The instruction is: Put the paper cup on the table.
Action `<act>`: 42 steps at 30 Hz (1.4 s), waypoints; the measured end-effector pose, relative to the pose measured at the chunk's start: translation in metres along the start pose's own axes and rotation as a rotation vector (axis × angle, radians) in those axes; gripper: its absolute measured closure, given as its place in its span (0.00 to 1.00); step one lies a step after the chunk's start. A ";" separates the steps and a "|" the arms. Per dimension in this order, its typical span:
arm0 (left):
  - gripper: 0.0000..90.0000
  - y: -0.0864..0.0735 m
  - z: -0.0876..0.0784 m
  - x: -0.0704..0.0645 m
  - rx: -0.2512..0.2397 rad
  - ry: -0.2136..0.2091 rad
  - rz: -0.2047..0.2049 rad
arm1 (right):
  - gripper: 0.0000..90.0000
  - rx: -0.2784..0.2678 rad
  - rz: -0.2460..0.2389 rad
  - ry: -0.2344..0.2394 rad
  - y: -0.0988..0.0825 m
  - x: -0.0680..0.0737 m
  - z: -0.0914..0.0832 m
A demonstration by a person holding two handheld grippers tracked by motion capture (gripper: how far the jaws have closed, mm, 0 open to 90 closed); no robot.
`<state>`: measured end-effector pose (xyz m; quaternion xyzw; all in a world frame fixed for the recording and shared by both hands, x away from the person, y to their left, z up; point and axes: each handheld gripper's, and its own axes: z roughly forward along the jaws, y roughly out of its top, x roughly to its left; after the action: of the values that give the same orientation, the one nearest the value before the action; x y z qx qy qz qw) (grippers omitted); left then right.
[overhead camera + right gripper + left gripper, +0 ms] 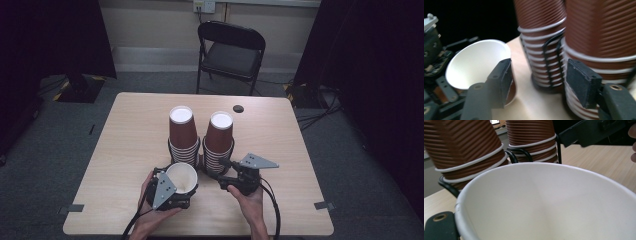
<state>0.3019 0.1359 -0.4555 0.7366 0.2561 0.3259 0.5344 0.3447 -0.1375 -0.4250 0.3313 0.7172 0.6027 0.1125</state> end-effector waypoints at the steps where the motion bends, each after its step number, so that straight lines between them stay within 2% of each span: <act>1: 0.10 0.000 -0.001 0.001 -0.001 0.005 -0.003 | 0.40 -0.022 -0.012 -0.025 -0.001 -0.001 -0.004; 3: 0.10 -0.001 -0.004 0.005 -0.009 0.011 -0.018 | 0.38 -0.049 -0.019 -0.060 -0.003 -0.002 -0.008; 6: 0.10 -0.003 -0.007 0.012 -0.022 0.017 -0.041 | 0.38 -0.070 0.003 -0.089 -0.006 -0.004 -0.015; 10: 0.10 -0.004 -0.010 0.021 -0.021 0.044 -0.064 | 0.38 -0.081 -0.044 -0.190 -0.011 -0.007 -0.021; 12: 0.10 -0.004 -0.012 0.025 -0.024 0.046 -0.079 | 0.38 -0.079 -0.051 -0.222 -0.014 -0.010 -0.025; 17: 0.10 -0.007 -0.017 0.035 -0.028 0.068 -0.102 | 0.31 -0.076 -0.030 -0.252 -0.022 -0.015 -0.031; 19: 0.10 -0.008 -0.019 0.039 -0.034 0.083 -0.129 | 0.26 -0.089 -0.025 -0.254 -0.025 -0.017 -0.033; 21: 0.10 -0.009 -0.022 0.045 -0.035 0.129 -0.153 | 0.21 -0.093 -0.015 -0.248 -0.028 -0.018 -0.035; 23: 0.10 -0.010 -0.024 0.051 -0.041 0.130 -0.176 | 0.18 -0.093 -0.015 -0.241 -0.032 -0.019 -0.037; 26: 0.10 -0.009 -0.026 0.061 -0.051 0.130 -0.214 | 0.18 -0.084 -0.009 -0.242 -0.036 -0.022 -0.039; 27: 0.10 -0.009 -0.027 0.064 -0.049 0.132 -0.214 | 0.18 -0.080 -0.007 -0.249 -0.038 -0.023 -0.040; 29: 0.10 -0.009 -0.026 0.069 -0.042 0.102 -0.224 | 0.18 -0.075 -0.002 -0.259 -0.040 -0.024 -0.042; 30: 0.10 -0.009 -0.027 0.071 -0.041 0.098 -0.217 | 0.18 -0.068 -0.001 -0.284 -0.041 -0.025 -0.043; 31: 0.10 -0.009 -0.027 0.072 -0.045 0.115 -0.218 | 0.18 -0.071 -0.004 -0.306 -0.042 -0.026 -0.043; 33: 0.10 -0.009 -0.028 0.076 -0.046 0.110 -0.222 | 0.18 -0.085 -0.015 -0.308 -0.046 -0.027 -0.046; 34: 0.10 -0.008 -0.028 0.078 -0.055 0.114 -0.239 | 0.18 -0.086 -0.016 -0.314 -0.047 -0.028 -0.046; 37: 0.10 -0.006 -0.028 0.086 -0.065 0.133 -0.255 | 0.17 -0.101 -0.022 -0.328 -0.052 -0.030 -0.049; 39: 0.10 -0.006 -0.027 0.091 -0.053 0.152 -0.261 | 0.17 -0.099 -0.024 -0.346 -0.054 -0.033 -0.050; 41: 0.10 -0.006 -0.025 0.097 -0.036 0.160 -0.263 | 0.16 -0.082 -0.034 -0.360 -0.057 -0.034 -0.052; 42: 0.10 -0.008 -0.024 0.100 -0.036 0.158 -0.278 | 0.17 -0.054 -0.048 -0.377 -0.058 -0.035 -0.052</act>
<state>0.3493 0.2258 -0.4368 0.6562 0.3911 0.3103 0.5658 0.3226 -0.2033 -0.4751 0.4179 0.6746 0.5463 0.2682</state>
